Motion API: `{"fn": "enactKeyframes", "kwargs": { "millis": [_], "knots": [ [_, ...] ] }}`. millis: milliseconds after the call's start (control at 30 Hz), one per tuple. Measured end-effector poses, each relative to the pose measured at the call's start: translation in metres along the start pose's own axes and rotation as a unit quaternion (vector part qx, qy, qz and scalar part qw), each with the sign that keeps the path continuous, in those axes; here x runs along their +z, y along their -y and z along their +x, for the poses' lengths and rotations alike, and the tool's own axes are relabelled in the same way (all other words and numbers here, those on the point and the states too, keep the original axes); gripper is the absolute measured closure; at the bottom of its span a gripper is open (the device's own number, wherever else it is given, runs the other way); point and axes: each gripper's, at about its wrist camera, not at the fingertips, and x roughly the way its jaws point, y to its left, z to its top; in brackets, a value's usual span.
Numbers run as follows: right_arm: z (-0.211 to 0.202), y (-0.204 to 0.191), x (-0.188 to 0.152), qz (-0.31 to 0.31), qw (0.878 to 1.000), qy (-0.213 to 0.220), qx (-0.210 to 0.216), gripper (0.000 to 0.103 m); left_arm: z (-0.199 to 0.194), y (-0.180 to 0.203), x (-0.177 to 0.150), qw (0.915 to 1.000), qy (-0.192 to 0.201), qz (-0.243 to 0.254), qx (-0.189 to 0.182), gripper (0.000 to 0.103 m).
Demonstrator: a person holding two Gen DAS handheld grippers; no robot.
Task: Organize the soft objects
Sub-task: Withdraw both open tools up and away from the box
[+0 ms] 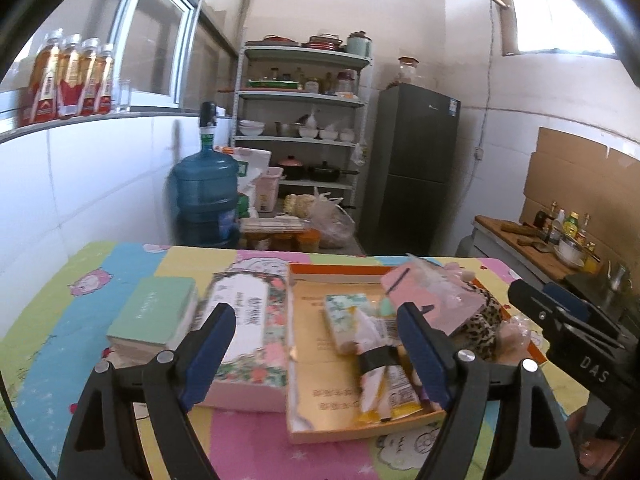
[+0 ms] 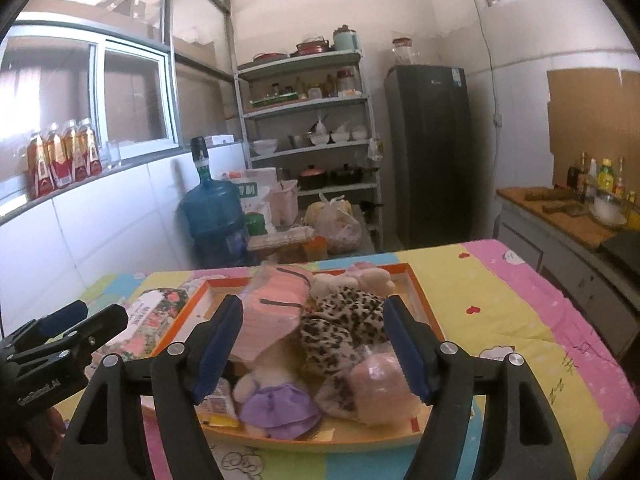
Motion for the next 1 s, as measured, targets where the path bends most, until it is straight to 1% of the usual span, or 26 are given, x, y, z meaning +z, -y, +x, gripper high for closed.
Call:
{"fn": "enactKeyframes", "kwargs": {
  "millis": [200, 267, 400, 467, 600, 700, 767, 867, 1000],
  "knots": [
    [-0.012, -0.025, -0.001, -0.012, 1.0, 0.0, 0.004, 0.029, -0.02, -0.017, -0.002, 0.9999, 0.007, 0.005, 0.006, 0.021],
    [-0.016, -0.034, -0.002, -0.017, 1.0, 0.002, 0.004, 0.026, -0.027, -0.023, -0.003, 0.9999, 0.012, 0.005, 0.009, 0.021],
    [-0.025, -0.056, -0.005, -0.03, 1.0, 0.005, 0.0, 0.025, -0.041, -0.036, -0.005, 0.9998, 0.015, 0.004, 0.013, 0.021],
    [-0.033, -0.064, -0.007, -0.03, 0.999, 0.013, 0.003, 0.025, -0.05, -0.042, -0.005, 0.9994, 0.021, 0.007, 0.025, 0.021],
    [-0.049, -0.083, -0.007, -0.024, 0.999, 0.042, 0.011, 0.025, -0.074, -0.057, -0.008, 0.9972, 0.051, 0.018, 0.052, 0.021],
    [-0.062, -0.106, -0.008, -0.032, 0.998, 0.055, 0.013, 0.025, -0.095, -0.074, -0.01, 0.9931, 0.077, 0.018, 0.087, 0.021],
    [-0.068, -0.124, -0.01, -0.041, 0.997, 0.058, 0.011, 0.025, -0.108, -0.086, -0.011, 0.9909, 0.089, 0.019, 0.1, 0.021],
    [-0.077, -0.146, -0.018, -0.041, 0.998, 0.055, 0.015, 0.025, -0.124, -0.105, -0.016, 0.9912, 0.089, 0.016, 0.097, 0.021],
    [-0.088, -0.171, -0.034, -0.018, 0.998, 0.045, 0.036, 0.025, -0.143, -0.127, -0.025, 0.992, 0.083, 0.016, 0.094, 0.021]
  ]
}}
